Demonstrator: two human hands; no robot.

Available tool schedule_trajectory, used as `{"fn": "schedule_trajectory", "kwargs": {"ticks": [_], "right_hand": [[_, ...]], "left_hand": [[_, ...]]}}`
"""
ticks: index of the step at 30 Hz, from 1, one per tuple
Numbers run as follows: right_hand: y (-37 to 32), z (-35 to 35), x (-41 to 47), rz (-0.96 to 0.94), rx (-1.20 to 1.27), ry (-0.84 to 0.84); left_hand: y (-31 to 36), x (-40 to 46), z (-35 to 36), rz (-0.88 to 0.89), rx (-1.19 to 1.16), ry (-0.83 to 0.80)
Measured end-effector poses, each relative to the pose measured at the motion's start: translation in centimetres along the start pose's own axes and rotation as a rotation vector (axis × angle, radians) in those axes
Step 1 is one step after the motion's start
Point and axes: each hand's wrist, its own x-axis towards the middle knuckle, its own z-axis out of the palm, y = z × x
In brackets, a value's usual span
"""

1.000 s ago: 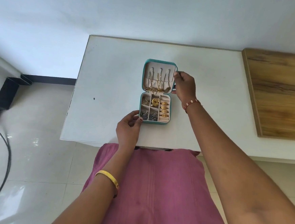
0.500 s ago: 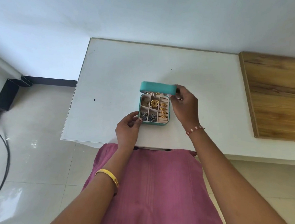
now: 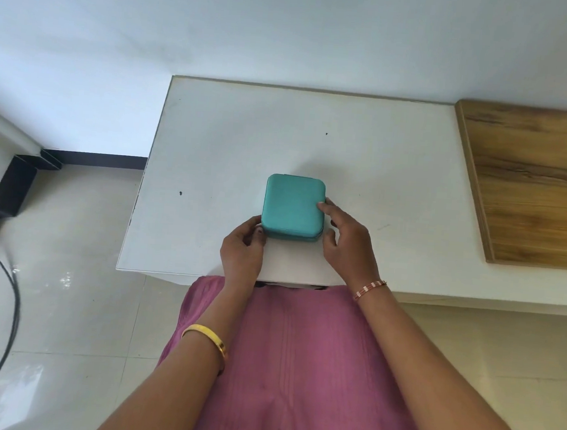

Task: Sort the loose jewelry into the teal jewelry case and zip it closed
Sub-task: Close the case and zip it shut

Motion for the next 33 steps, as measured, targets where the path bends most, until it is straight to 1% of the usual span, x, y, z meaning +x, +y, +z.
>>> {"fn": "schedule_trajectory", "kwargs": {"ticks": [2,4,8,13,16,19,24,27,31,33], "right_hand": [[-0.2,0.2,-0.2,0.022,0.029,0.008],[-0.6,0.4,-0.3,0.063,0.106,0.026],[-1.8,0.5,0.2,0.217,0.3,0.087],[-1.5,0.3,0.5,0.353,0.383,0.106],[-1.3,0.3,0.6,0.363,0.37,0.073],[-1.4,0.4,0.8,0.383,0.399,0.063],[-1.3,0.0,1.1,0.405,0.446,0.074],[-1.4,0.0,1.2,0.426,0.449,0.064],[-1.5,0.5,1.1,0.443,0.454,0.068],[-1.5,0.6,1.1,0.446,0.467,0.072]], "left_hand": [[0.1,0.0,0.0,-0.02,-0.043,0.013],[0.1,-0.1,0.1,-0.004,-0.047,0.015],[0.2,-0.3,0.0,0.002,-0.074,0.01],[0.0,-0.2,-0.1,-0.019,-0.072,-0.024],[-0.1,-0.1,-0.2,-0.008,-0.058,-0.034],[-0.1,0.0,-0.3,-0.028,-0.09,-0.03],[0.8,1.6,-0.8,-0.131,-0.189,-0.087],[1.7,3.1,-0.6,-0.105,-0.135,-0.092],[3.0,5.6,0.2,0.039,0.027,-0.163],[3.8,6.8,0.6,0.077,0.109,-0.202]]}}
